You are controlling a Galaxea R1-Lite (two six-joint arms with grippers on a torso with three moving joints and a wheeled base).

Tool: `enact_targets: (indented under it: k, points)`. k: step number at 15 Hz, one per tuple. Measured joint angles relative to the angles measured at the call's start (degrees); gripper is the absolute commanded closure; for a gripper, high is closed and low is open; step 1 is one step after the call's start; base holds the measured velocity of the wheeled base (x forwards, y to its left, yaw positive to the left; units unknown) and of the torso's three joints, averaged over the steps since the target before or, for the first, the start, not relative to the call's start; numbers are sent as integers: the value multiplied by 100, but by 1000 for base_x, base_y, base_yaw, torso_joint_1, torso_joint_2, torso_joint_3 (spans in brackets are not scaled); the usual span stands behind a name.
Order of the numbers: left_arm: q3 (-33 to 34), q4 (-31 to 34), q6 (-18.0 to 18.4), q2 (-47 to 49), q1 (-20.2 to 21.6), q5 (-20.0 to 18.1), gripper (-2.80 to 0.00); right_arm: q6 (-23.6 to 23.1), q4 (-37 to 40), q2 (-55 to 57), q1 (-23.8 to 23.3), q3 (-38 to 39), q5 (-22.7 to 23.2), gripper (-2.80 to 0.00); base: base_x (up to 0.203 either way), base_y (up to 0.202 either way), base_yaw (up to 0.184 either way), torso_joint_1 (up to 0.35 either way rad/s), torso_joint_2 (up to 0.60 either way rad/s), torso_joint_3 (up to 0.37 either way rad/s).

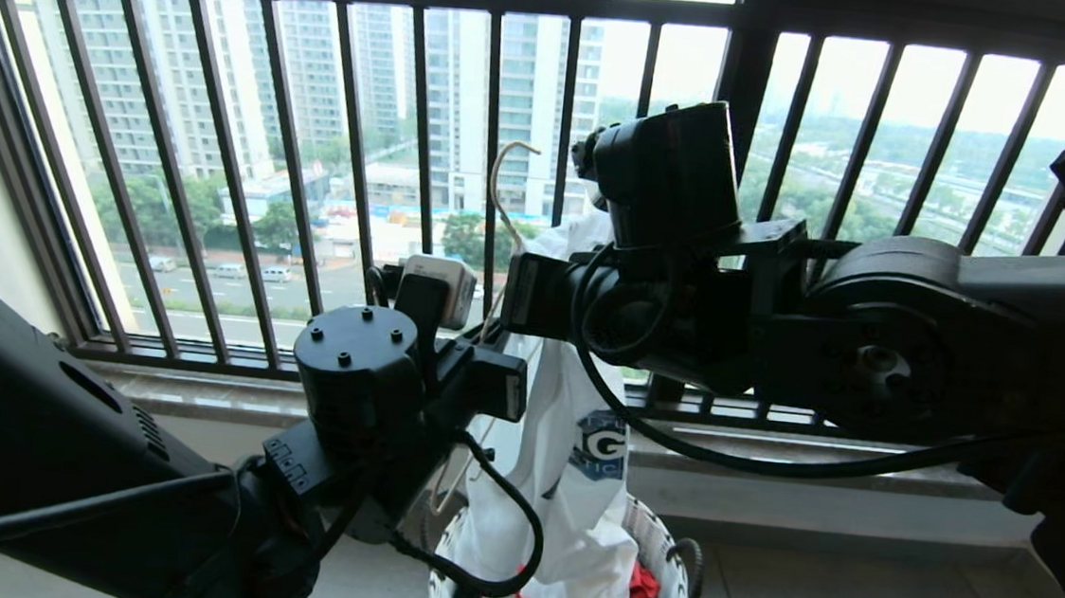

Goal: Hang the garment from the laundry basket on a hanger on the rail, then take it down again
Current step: Hang the clothes on the clothes rack

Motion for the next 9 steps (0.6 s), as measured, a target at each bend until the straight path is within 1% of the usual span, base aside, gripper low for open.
enact_targets:
  k: [3,6,9]
  points:
    - [-22,-6,-9,-29,-2,11,0,5,-2,12,-8,12,-86,-280,0,0,0,0,0,0]
    - [-80,-11,-27,-111,28,113,0,5,6,-30,-6,36,-91,-280,0,0,0,0,0,0]
    - [-140,-9,-24,-184,144,118,0,-1,52,-163,-6,56,-93,-280,0,0,0,0,0,0]
